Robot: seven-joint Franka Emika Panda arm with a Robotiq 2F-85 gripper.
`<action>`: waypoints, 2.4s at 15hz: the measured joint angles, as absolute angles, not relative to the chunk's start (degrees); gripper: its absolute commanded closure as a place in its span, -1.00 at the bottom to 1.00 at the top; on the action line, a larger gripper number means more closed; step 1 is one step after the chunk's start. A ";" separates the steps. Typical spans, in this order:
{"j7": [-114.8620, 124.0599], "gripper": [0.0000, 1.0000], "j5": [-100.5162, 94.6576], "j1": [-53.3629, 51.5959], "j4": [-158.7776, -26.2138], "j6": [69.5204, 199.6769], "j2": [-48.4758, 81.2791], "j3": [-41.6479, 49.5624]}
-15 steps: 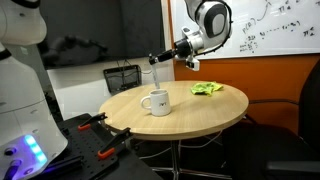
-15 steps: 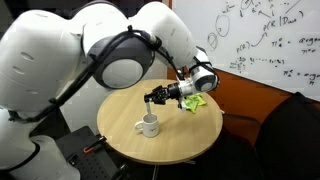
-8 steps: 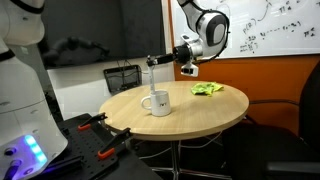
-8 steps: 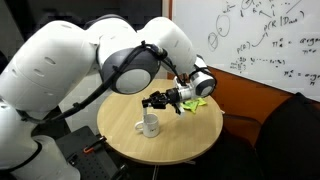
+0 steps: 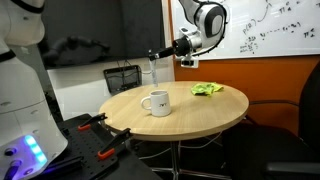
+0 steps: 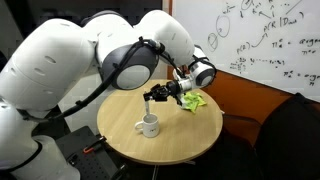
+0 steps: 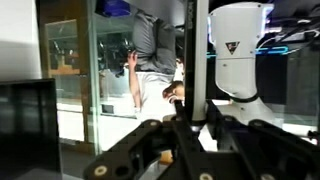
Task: Place the marker in the mug
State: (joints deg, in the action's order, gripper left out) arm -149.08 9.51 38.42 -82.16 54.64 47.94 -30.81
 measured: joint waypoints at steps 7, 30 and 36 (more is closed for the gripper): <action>-149.09 0.87 10.40 38.47 -80.69 54.77 50.30 -30.80; -149.17 -0.18 15.12 29.52 -70.62 62.71 60.09 -19.28; -149.03 -0.99 17.28 27.57 -69.51 62.60 59.48 -16.63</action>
State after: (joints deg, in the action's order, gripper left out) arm -149.03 17.28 27.57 -69.51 62.60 59.48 -16.63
